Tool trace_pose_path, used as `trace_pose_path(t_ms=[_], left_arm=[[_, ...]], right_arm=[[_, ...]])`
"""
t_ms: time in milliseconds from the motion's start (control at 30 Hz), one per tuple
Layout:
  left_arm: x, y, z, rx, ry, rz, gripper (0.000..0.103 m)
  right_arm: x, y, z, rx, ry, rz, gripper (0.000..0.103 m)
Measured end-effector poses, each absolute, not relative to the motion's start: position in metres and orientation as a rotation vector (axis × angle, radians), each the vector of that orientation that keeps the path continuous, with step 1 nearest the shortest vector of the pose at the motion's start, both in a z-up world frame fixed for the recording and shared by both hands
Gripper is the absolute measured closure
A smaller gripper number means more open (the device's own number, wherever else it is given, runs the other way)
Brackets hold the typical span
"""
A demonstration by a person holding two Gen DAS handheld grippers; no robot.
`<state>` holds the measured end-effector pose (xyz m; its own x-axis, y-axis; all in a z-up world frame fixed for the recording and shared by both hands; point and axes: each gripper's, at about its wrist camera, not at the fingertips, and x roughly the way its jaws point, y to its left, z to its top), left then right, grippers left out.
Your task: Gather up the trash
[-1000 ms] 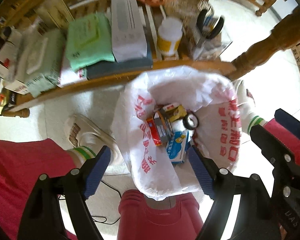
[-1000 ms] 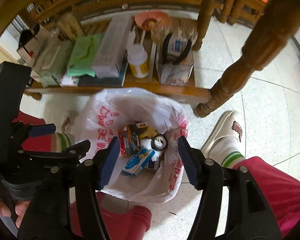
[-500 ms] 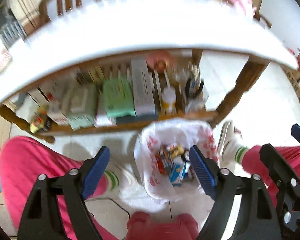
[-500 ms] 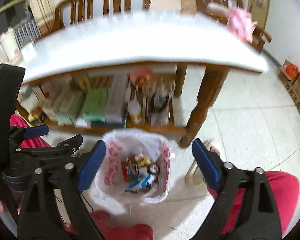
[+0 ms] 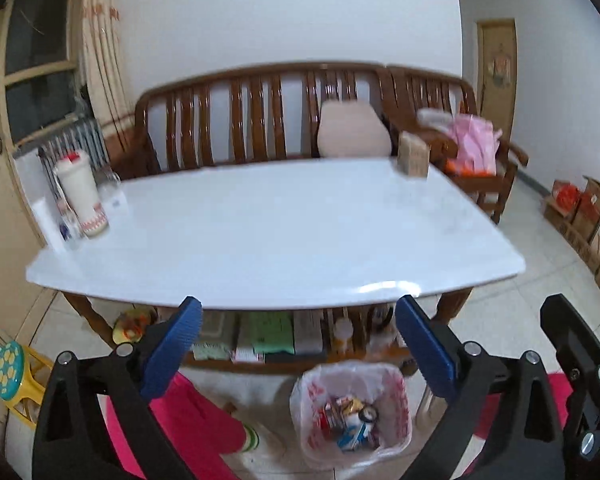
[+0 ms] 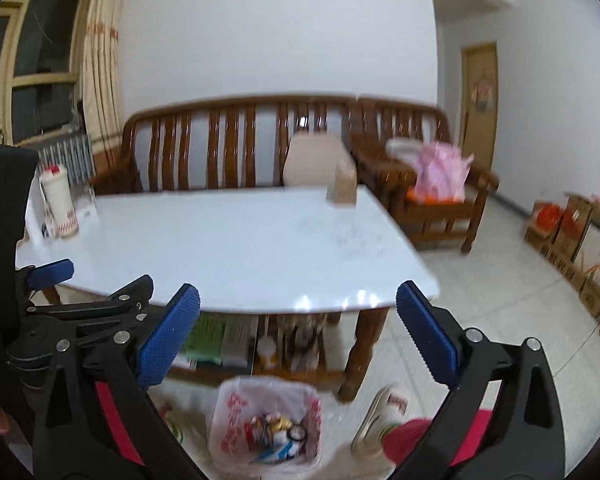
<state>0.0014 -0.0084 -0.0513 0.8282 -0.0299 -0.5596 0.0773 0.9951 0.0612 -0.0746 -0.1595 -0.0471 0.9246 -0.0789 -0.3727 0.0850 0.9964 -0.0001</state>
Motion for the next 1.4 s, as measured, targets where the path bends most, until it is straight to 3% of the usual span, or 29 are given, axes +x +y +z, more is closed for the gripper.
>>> trace_pose_path(t_ms=[400, 1400], left_arm=[[-0.044, 0.0, 0.006, 0.038, 0.449, -0.073, 0.008], [-0.049, 0.006, 0.002, 0.057, 0.498, -0.069, 0.008]], right_arm=[[-0.123, -0.154, 0.005, 0.014, 0.242, -0.114, 0.007], [-0.125, -0.144, 0.005, 0.002, 0.274, -0.148, 0.007]])
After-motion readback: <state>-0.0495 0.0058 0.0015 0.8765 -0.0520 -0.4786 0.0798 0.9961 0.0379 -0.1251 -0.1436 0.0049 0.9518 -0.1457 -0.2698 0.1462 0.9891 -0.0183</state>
